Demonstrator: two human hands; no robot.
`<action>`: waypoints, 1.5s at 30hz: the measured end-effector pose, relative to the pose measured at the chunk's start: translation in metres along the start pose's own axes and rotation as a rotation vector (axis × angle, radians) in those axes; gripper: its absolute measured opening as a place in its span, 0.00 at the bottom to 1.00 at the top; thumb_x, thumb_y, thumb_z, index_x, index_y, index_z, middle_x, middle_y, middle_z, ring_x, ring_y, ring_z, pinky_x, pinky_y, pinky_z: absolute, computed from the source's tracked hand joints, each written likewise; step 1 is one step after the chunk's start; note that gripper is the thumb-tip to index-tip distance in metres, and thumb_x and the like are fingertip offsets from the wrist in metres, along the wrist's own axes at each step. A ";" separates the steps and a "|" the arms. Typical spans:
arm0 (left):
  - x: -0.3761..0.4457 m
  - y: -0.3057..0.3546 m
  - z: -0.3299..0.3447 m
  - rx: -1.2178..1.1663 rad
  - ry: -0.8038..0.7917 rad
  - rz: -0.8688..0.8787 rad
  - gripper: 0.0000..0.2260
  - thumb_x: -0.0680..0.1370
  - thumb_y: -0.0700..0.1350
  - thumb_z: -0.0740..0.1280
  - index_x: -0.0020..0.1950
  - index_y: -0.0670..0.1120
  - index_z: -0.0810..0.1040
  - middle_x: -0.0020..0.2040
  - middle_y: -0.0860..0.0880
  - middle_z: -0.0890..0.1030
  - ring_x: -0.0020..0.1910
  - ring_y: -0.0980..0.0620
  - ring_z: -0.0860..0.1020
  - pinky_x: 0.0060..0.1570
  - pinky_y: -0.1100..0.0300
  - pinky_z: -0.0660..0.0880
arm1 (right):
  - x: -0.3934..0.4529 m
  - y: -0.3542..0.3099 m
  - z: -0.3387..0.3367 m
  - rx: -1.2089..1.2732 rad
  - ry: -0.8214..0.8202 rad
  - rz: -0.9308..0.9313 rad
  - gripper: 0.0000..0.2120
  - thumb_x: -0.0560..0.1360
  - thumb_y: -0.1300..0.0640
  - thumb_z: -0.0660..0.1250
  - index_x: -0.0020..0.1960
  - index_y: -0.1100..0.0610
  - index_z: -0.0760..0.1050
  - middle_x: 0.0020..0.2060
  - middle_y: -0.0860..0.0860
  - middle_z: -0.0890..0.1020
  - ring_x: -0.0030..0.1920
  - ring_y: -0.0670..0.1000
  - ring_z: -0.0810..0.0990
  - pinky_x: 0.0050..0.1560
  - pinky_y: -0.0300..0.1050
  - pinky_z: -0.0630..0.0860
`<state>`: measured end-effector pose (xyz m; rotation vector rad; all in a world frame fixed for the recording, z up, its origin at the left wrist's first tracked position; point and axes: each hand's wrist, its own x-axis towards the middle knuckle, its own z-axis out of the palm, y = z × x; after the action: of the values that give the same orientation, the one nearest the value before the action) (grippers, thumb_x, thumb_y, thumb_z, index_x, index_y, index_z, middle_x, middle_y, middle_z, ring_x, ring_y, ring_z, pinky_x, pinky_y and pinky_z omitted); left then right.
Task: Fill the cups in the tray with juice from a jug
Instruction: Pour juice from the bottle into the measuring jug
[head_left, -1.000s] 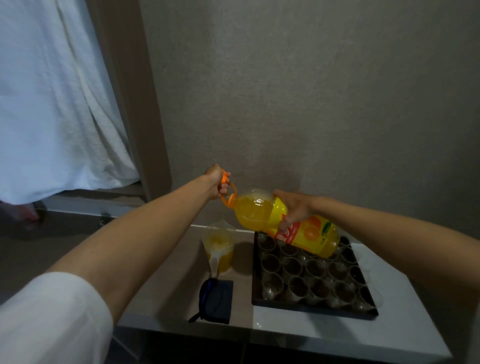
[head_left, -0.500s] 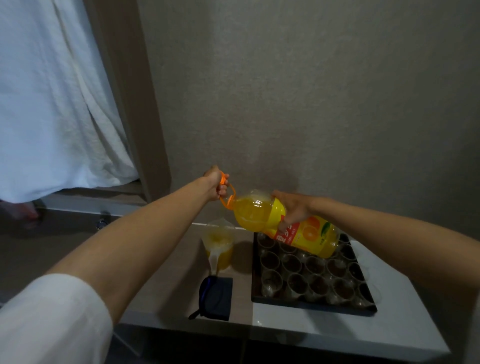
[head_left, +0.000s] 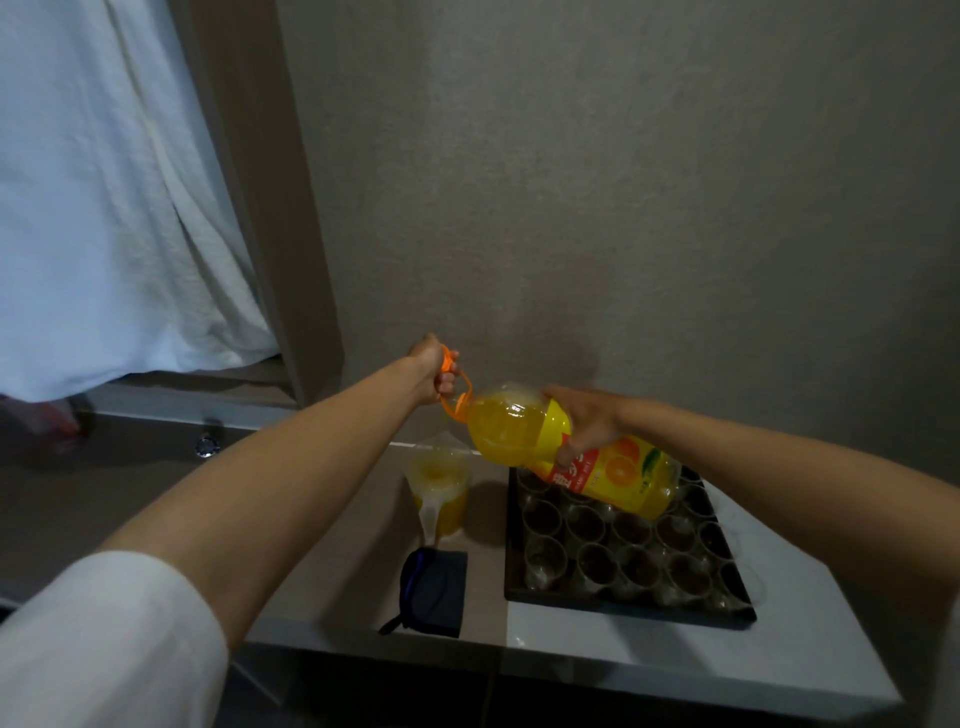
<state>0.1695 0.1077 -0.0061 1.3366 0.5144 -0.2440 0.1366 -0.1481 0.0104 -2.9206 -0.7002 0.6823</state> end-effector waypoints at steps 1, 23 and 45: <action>0.001 -0.001 0.000 0.000 0.002 -0.001 0.19 0.86 0.47 0.45 0.41 0.45 0.68 0.29 0.47 0.66 0.15 0.56 0.59 0.19 0.71 0.55 | 0.000 0.000 0.001 0.002 -0.004 0.002 0.50 0.64 0.43 0.82 0.77 0.46 0.57 0.67 0.51 0.75 0.63 0.57 0.78 0.60 0.59 0.80; 0.013 -0.023 -0.005 -0.008 0.028 -0.035 0.19 0.86 0.47 0.45 0.40 0.44 0.68 0.30 0.47 0.65 0.15 0.56 0.59 0.19 0.71 0.55 | 0.008 0.000 0.025 0.009 -0.003 0.002 0.49 0.65 0.44 0.82 0.77 0.47 0.58 0.66 0.51 0.75 0.63 0.57 0.77 0.60 0.54 0.79; 0.024 -0.039 -0.007 0.015 0.052 -0.065 0.20 0.87 0.49 0.44 0.41 0.44 0.68 0.31 0.47 0.65 0.15 0.56 0.59 0.19 0.71 0.55 | 0.027 0.005 0.043 0.028 -0.045 0.013 0.50 0.67 0.45 0.81 0.80 0.48 0.55 0.72 0.54 0.72 0.69 0.59 0.74 0.55 0.48 0.74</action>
<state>0.1712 0.1086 -0.0530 1.3453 0.6016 -0.2676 0.1410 -0.1424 -0.0402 -2.8953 -0.6713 0.7546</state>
